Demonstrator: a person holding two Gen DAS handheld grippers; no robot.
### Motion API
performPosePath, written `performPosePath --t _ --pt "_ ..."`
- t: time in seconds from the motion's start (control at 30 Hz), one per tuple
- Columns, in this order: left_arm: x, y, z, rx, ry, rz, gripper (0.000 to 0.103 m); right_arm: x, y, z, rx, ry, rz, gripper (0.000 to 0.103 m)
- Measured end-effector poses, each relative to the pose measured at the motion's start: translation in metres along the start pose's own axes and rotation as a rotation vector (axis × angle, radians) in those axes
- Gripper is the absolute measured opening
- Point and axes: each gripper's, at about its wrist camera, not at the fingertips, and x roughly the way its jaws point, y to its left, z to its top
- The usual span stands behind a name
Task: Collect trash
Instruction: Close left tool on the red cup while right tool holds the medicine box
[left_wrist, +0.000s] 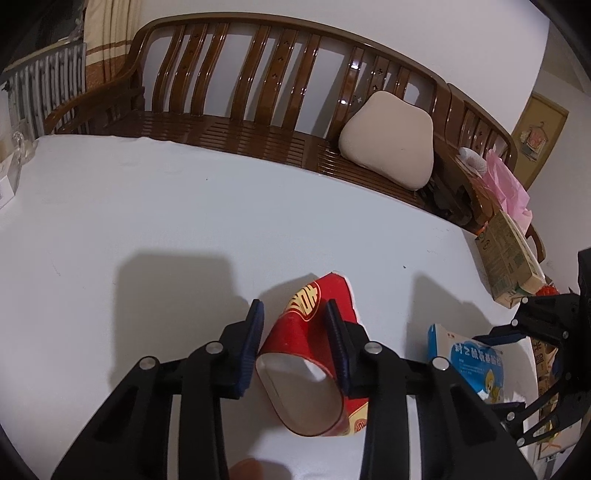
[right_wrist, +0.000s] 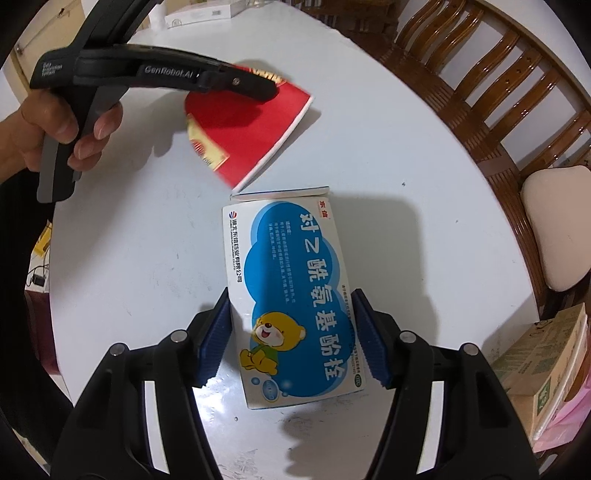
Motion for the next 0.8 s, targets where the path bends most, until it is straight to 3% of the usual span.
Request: performPosePath --t 0.37,0.47,0.5,0.73,0.77,0.8 --pt "-0.009 0.000 -0.012 0.037 0.002 0.003 0.031 -0.002 0.003 -0.002 0.016 -0.012 0.006 0.061" --pt "-0.014 0.001 -0.011 0.038 0.000 0.018 0.003 -0.005 0.001 -0.002 0.020 -0.023 0.004 0.061" --pt "-0.014 0.001 -0.011 0.032 0.001 0.019 0.002 -0.008 0.001 -0.004 0.019 -0.027 0.001 0.061" --pt "-0.013 0.008 -0.017 0.026 0.036 0.028 0.004 -0.012 0.002 -0.007 0.028 -0.026 0.001 0.061" --pt "-0.014 0.009 -0.018 0.027 0.035 0.029 0.010 -0.012 0.002 -0.007 0.028 -0.026 0.005 0.061" --pt "-0.016 0.010 -0.019 0.031 0.035 0.025 0.022 -0.012 0.001 -0.007 0.028 -0.024 0.002 0.061"
